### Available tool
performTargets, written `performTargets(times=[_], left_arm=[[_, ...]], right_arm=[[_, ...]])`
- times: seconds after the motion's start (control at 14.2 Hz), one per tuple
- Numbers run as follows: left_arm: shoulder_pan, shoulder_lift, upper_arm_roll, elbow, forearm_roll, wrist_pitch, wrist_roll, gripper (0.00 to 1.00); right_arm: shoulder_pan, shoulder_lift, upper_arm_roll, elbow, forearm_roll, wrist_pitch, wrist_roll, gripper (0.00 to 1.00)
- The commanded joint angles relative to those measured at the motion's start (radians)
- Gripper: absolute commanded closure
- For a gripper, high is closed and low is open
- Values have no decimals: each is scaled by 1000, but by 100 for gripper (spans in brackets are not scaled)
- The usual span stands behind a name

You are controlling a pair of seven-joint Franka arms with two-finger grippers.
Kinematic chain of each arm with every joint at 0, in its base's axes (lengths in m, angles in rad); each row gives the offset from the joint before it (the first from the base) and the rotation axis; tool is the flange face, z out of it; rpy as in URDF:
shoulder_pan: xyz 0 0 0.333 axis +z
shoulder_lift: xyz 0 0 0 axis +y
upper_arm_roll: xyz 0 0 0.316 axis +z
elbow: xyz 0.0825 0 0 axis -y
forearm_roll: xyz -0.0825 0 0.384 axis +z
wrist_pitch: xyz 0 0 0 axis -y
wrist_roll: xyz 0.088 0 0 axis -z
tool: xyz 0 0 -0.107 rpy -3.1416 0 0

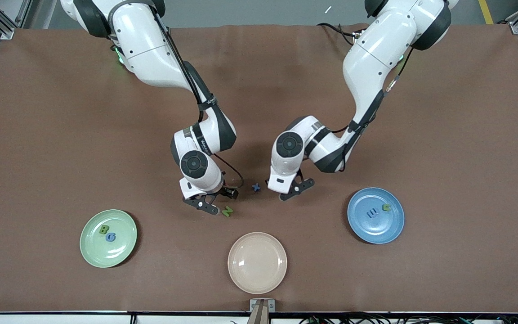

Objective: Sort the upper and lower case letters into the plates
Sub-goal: 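Place the green p on the blue plate while the right gripper places pink Q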

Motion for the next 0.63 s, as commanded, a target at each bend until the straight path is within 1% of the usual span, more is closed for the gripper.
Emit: performTargets(times=[0.0, 0.14, 0.28, 0.35, 0.42, 0.49, 0.56], left_arm=[[36, -69, 65, -12, 21, -68, 5, 100], [79, -79, 92, -9, 50, -102, 16, 100], [140, -103, 92, -14, 67, -133, 27, 100], [155, -114, 92, -14, 66, -165, 48, 99], [169, -120, 92, -14, 64, -196, 71, 99], [194, -134, 90, -15, 66, -220, 87, 99], [217, -135, 90, -14, 63, -233, 97, 98]], right_arm=[[19, -23, -9, -42, 18, 13, 12, 20], [30, -23, -9, -45, 20, 18, 13, 31], [30, -23, -9, -47, 20, 18, 13, 48], [30, -23, -9, -45, 20, 16, 13, 61], [22, -23, -9, -44, 20, 15, 12, 76], [16, -23, -9, -42, 20, 15, 12, 89], [11, -23, -10, -37, 18, 13, 7, 97]])
